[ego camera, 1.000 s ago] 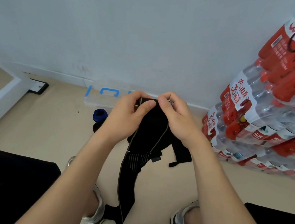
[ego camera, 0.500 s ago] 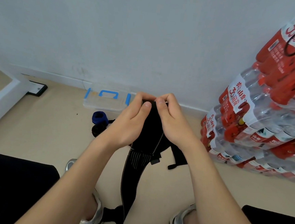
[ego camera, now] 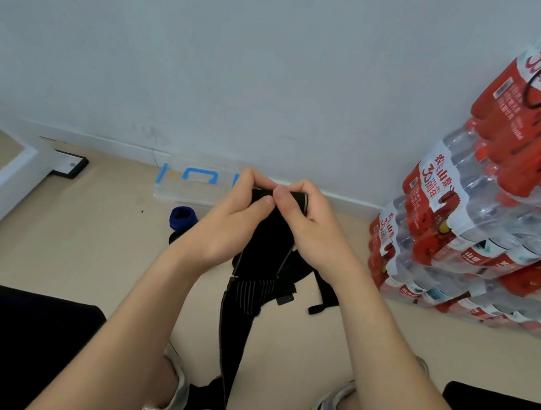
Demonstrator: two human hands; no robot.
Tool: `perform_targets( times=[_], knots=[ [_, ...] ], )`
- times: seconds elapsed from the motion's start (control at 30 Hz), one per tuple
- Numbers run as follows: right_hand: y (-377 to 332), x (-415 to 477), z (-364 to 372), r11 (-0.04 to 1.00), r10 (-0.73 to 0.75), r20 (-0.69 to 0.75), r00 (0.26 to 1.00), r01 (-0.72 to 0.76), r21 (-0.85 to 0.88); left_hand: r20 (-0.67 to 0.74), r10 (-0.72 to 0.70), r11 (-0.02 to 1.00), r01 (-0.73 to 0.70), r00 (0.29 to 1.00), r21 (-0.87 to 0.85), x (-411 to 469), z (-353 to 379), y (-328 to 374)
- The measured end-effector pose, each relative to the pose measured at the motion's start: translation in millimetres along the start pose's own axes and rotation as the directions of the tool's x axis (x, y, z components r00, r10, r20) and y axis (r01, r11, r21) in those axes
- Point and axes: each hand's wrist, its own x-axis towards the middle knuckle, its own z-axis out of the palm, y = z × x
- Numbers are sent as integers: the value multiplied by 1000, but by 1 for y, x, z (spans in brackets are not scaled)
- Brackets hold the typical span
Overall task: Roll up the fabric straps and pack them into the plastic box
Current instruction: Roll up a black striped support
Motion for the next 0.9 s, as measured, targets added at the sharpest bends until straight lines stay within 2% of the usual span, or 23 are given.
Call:
perform_targets(
  times=[0.07, 0.23, 0.3, 0.4, 0.5, 0.6, 0.7, 0.77, 0.83, 0.9],
  knots=[
    [0, -1, 1, 999, -31, 1, 1000, 31, 6, -68, -40, 999, 38, 997, -32, -1, 5, 3],
    [3, -1, 6, 995, -93, -26, 995, 94, 36, -149, -15, 995, 30, 989, 94, -1, 6, 4],
    [0, -2, 8, 993, -82, -38, 996, 85, 80, -119, 18, 995, -6, 993, 95, -1, 0, 4],
    [-6, -1, 5, 996, -87, -46, 995, 86, -27, -58, 17, 1000, -15, 998, 21, -1, -4, 3],
    [-8, 0, 1, 981, -167, -36, 985, 162, -106, -89, -14, 996, 7, 996, -89, -1, 3, 4],
    [-8, -2, 3, 966, -220, -20, 975, 215, -146, -103, 48, 999, -49, 993, -5, 0, 5, 6],
    [-9, -5, 9, 981, -192, -26, 981, 192, -7, -92, 73, 997, -76, 993, -28, -1, 0, 8],
    [-9, -5, 13, 981, -171, -115, 979, 181, 76, -52, 93, 993, -96, 994, -66, -1, -1, 9],
    [-10, -4, 15, 987, -132, -192, 972, 146, 61, -23, 124, 989, -126, 992, -79, -3, 2, 9],
    [-10, -2, 13, 993, -111, -193, 975, 118, 27, -17, 124, 988, -125, 992, -88, -4, 5, 9]
  ],
)
